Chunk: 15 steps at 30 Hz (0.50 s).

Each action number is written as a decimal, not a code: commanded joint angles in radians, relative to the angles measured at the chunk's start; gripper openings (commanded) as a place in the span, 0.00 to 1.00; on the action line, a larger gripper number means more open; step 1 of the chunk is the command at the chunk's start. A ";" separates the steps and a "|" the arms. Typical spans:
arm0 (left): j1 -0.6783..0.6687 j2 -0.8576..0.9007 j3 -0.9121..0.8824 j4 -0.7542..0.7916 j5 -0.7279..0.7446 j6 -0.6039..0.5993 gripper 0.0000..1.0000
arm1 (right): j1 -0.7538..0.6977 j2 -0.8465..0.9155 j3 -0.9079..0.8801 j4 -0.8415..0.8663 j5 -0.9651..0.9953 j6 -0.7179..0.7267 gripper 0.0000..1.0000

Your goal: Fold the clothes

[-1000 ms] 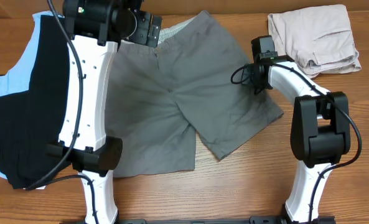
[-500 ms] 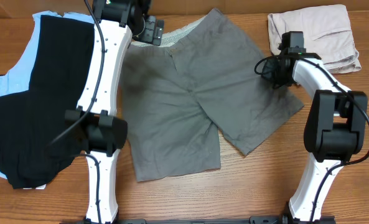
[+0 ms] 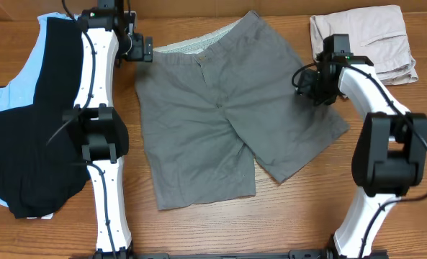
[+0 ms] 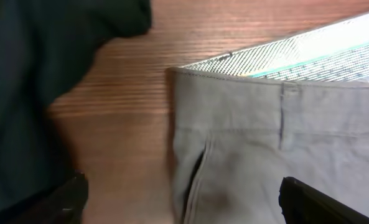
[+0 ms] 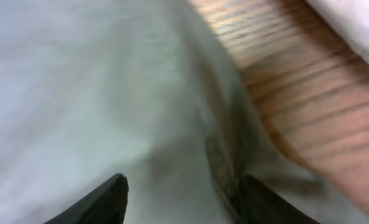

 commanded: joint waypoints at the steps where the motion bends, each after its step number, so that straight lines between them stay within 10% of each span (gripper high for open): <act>1: -0.004 0.064 -0.004 0.016 0.116 0.055 1.00 | 0.011 -0.143 0.003 -0.009 -0.016 0.004 0.61; 10: -0.018 0.132 -0.005 0.033 0.115 0.039 0.85 | 0.040 -0.229 0.003 -0.020 -0.027 0.031 0.59; 15: -0.008 0.140 -0.004 0.003 0.092 0.031 0.26 | 0.069 -0.229 0.003 -0.020 -0.027 0.031 0.59</act>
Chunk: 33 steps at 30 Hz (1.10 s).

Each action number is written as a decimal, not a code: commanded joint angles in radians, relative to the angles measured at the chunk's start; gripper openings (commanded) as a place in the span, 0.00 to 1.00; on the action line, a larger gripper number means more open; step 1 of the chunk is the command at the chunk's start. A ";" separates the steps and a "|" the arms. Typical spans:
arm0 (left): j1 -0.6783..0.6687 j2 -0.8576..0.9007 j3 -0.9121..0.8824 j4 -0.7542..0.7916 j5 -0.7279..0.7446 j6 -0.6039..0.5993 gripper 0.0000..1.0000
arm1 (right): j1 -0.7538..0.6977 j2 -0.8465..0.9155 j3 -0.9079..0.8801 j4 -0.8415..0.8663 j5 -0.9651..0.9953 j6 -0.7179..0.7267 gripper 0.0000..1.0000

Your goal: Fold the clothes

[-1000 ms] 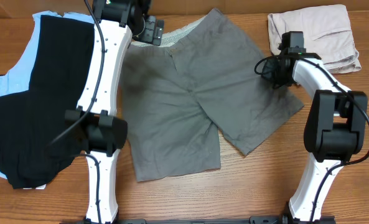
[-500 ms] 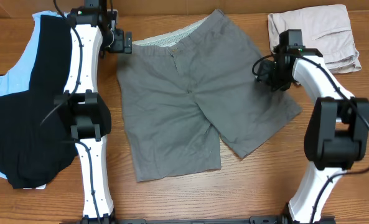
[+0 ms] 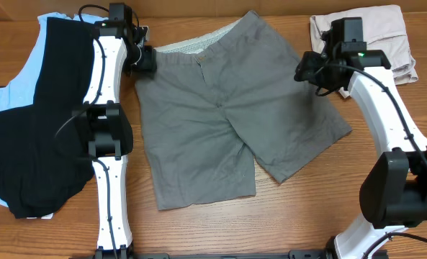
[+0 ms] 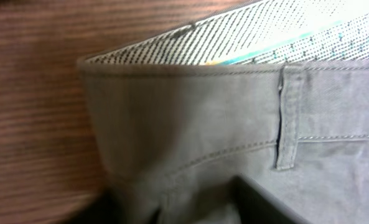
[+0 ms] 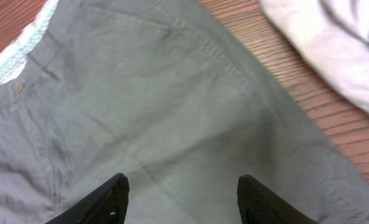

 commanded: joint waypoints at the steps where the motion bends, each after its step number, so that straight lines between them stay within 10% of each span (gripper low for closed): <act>1: 0.005 0.043 0.002 -0.033 -0.016 -0.018 0.14 | 0.026 -0.017 0.002 0.004 -0.009 0.008 0.59; 17: 0.163 -0.073 0.118 -0.500 -0.027 -0.076 0.04 | 0.066 -0.016 0.000 -0.073 -0.009 0.008 0.60; 33: 0.161 -0.411 0.120 -0.500 -0.129 -0.074 0.12 | 0.066 -0.011 -0.006 -0.198 -0.009 0.003 0.69</act>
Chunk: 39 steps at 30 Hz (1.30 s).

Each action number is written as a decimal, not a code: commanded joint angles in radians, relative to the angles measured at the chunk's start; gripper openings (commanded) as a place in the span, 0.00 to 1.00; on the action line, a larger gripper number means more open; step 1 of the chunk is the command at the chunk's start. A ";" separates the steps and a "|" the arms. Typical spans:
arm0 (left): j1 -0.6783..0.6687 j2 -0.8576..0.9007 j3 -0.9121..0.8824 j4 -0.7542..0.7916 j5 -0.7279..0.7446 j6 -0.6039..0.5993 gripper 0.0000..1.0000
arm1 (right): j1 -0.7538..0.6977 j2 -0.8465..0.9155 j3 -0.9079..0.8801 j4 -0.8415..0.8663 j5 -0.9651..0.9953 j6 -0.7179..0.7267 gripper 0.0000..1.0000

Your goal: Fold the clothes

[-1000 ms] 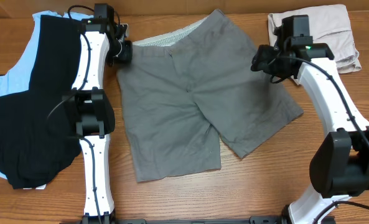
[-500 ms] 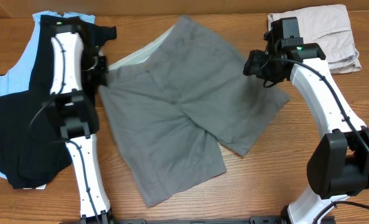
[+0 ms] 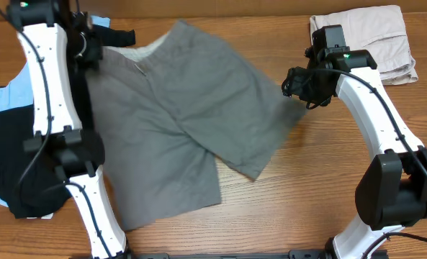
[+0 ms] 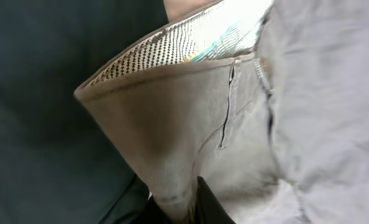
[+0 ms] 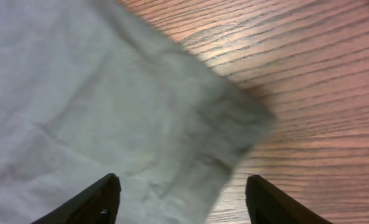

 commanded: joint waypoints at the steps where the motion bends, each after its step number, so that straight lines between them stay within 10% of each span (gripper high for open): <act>1: 0.003 -0.051 0.019 -0.002 -0.071 0.001 0.15 | 0.004 -0.009 -0.006 -0.005 -0.005 -0.002 0.69; 11: 0.003 -0.053 -0.002 -0.002 -0.126 0.000 0.66 | 0.005 -0.006 -0.117 0.062 -0.021 -0.002 0.70; 24: -0.022 -0.253 0.084 0.005 -0.038 -0.006 0.74 | 0.087 -0.006 -0.259 0.195 -0.072 -0.006 0.70; 30: -0.058 -0.365 0.084 0.001 -0.001 -0.006 0.75 | 0.177 -0.006 -0.304 0.239 -0.070 -0.006 0.17; 39: -0.114 -0.384 0.077 -0.001 -0.002 0.002 0.74 | 0.203 -0.005 -0.386 0.262 -0.056 -0.005 0.09</act>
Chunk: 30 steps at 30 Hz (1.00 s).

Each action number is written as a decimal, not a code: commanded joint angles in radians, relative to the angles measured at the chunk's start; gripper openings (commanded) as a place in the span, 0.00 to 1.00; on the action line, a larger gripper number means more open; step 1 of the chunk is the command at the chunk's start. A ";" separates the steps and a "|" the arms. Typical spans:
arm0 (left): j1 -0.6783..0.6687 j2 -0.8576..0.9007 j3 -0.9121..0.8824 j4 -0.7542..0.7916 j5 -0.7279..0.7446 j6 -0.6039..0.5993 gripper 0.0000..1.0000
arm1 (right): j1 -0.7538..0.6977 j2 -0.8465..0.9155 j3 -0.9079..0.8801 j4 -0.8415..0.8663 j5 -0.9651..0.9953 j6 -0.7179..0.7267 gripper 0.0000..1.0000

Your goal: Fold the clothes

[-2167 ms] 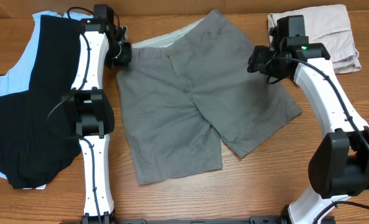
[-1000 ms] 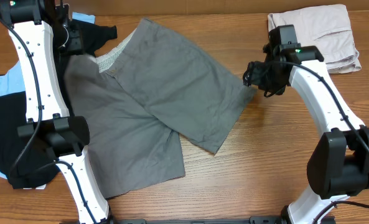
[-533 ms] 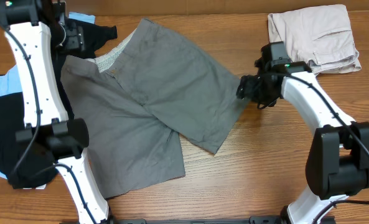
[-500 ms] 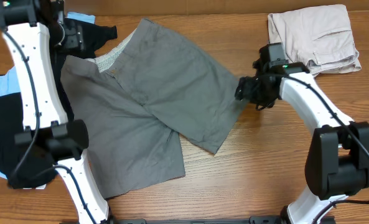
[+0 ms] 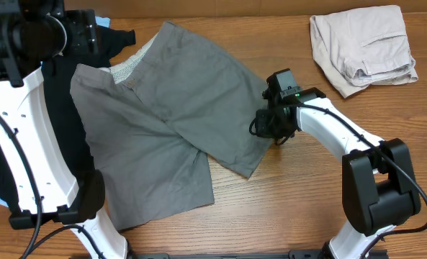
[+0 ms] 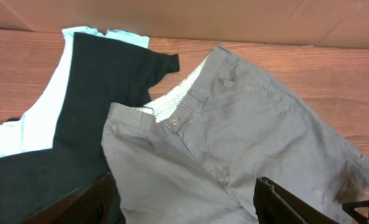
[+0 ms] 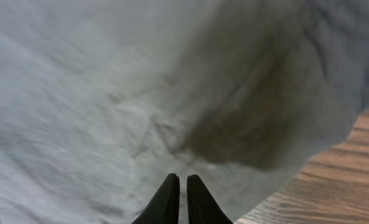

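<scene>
The grey shorts [image 5: 170,108] lie skewed on the table, with the waistband at the upper left and the legs pointing down and right. My left gripper [image 6: 184,182] hangs open high above them. From there I see the shorts [image 6: 234,143] and their button below. My right gripper [image 5: 269,129] is down at the hem of the right leg. Its fingers [image 7: 179,180] are shut together on the grey cloth [image 7: 109,93], which bunches into a dark fold just ahead of them.
A folded beige garment [image 5: 363,44] lies at the back right. A black garment [image 6: 66,137] lies on a light blue one [image 6: 32,130] along the left side, touching the waistband. Bare wooden table [image 5: 307,201] shows in front and to the right.
My left gripper has let go of the waistband and now stands open, much higher up. My right gripper, then open over the leg hem, is now lower and shut on the cloth there.
The shorts lay flat mid-table with both grippers open, left at the waistband corner and right over the right side. The left fingers then straddled that corner. Later they were shut on it, the shorts shifted left and skewed. Now the left is open and the right holds the hem.
</scene>
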 commanded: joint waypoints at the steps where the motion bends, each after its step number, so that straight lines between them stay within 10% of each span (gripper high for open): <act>1: -0.023 0.021 -0.014 -0.002 0.008 0.002 0.74 | -0.005 -0.003 -0.028 0.010 0.023 -0.003 0.09; 30: -0.092 0.153 -0.045 0.016 0.001 0.002 0.85 | -0.184 0.270 -0.018 0.315 0.064 0.064 0.04</act>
